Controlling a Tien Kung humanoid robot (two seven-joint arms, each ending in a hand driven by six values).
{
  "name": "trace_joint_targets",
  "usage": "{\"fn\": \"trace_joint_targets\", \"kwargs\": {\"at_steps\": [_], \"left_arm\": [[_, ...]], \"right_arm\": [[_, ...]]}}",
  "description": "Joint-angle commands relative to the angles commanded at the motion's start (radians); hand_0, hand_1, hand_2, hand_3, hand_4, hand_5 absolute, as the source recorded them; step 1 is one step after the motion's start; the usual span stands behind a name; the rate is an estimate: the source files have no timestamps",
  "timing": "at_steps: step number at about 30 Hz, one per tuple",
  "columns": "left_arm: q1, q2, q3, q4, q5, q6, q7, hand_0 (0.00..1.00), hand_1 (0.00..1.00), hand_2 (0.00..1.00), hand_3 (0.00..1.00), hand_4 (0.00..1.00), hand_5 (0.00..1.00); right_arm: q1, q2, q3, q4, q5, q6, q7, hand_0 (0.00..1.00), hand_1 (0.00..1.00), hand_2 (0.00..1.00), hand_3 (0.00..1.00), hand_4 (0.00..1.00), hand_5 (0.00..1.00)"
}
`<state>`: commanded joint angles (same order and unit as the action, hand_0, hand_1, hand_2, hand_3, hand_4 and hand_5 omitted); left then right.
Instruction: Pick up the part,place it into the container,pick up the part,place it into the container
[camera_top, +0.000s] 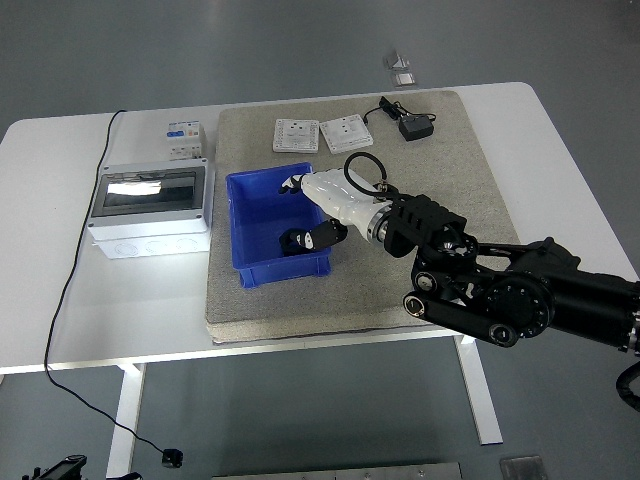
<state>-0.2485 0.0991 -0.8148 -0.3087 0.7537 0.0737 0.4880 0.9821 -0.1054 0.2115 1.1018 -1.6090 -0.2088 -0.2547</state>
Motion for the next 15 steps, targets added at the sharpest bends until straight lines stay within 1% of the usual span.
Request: {"fn": "trace_joint_targets", "kwargs": {"at_steps": [1,2,5,7,8,9,10,11,13,14,15], "left_arm": [[0.000,0.000,-0.001,0.000,0.002,0.000,0.000,0.664,0.668,0.677,0.589,0.660,0.599],[0.000,0.000,-0.002,0.000,0.003,0.000,0.000,0.662,0.668,0.673,0.585,0.659,0.599],[0.000,0.001,-0.004,0.000,0.007,0.000,0.000,0.662,0.668,0.673,0.585,0.659,0.599],[0.000,0.000,-0.004,0.000,0.008,0.001,-0.001,0.662,0.668,0.673,0.585,0.659,0.599],[0.000,0.000,-0.003,0.000,0.006,0.002,-0.002,0.662,0.668,0.671,0.585,0.657,0.598],[0.000,0.000,-0.003,0.000,0.005,0.002,-0.003,0.662,0.668,0.671,0.585,0.657,0.598],[0.001,0.000,-0.002,0.000,0.002,0.004,-0.005,0.662,0.668,0.671,0.585,0.657,0.598],[0.000,0.000,-0.001,0.000,0.001,0.005,-0.006,0.662,0.668,0.671,0.585,0.657,0.598],[0.000,0.000,0.000,0.001,0.000,0.005,-0.008,0.662,0.668,0.671,0.585,0.657,0.598],[-0.001,0.000,0.000,0.001,0.001,0.006,-0.008,0.661,0.667,0.671,0.584,0.656,0.596],[-0.002,0.001,-0.001,0.001,0.002,0.005,-0.009,0.661,0.667,0.671,0.584,0.656,0.596]], "right_arm": [[-0.001,-0.001,0.003,0.002,-0.003,0.002,-0.003,0.998,0.951,0.922,0.952,0.830,0.375],[-0.002,-0.002,0.007,0.003,-0.007,0.004,-0.007,0.998,0.979,0.947,0.979,0.882,0.406],[-0.010,-0.009,0.027,0.003,-0.012,-0.003,-0.011,0.998,0.979,0.947,0.979,0.882,0.406],[-0.022,-0.017,0.058,-0.006,-0.022,-0.035,-0.018,0.998,0.979,0.947,0.979,0.882,0.406],[-0.029,-0.022,0.079,-0.018,-0.028,-0.058,-0.026,0.998,0.951,0.923,0.951,0.890,0.418],[-0.033,-0.024,0.091,-0.026,-0.031,-0.072,-0.031,0.998,0.951,0.923,0.951,0.890,0.418],[-0.037,-0.026,0.113,-0.050,-0.033,-0.089,-0.050,0.998,0.951,0.923,0.951,0.890,0.418],[-0.038,-0.028,0.124,-0.069,-0.032,-0.093,-0.065,0.998,0.951,0.923,0.951,0.890,0.418],[-0.036,-0.031,0.134,-0.112,-0.020,-0.092,-0.092,0.998,0.951,0.923,0.951,0.890,0.418],[-0.031,-0.030,0.129,-0.132,-0.012,-0.087,-0.098,0.998,0.912,0.887,0.934,0.881,0.401],[-0.026,-0.027,0.120,-0.156,-0.001,-0.082,-0.102,0.998,0.912,0.887,0.934,0.881,0.401]]}}
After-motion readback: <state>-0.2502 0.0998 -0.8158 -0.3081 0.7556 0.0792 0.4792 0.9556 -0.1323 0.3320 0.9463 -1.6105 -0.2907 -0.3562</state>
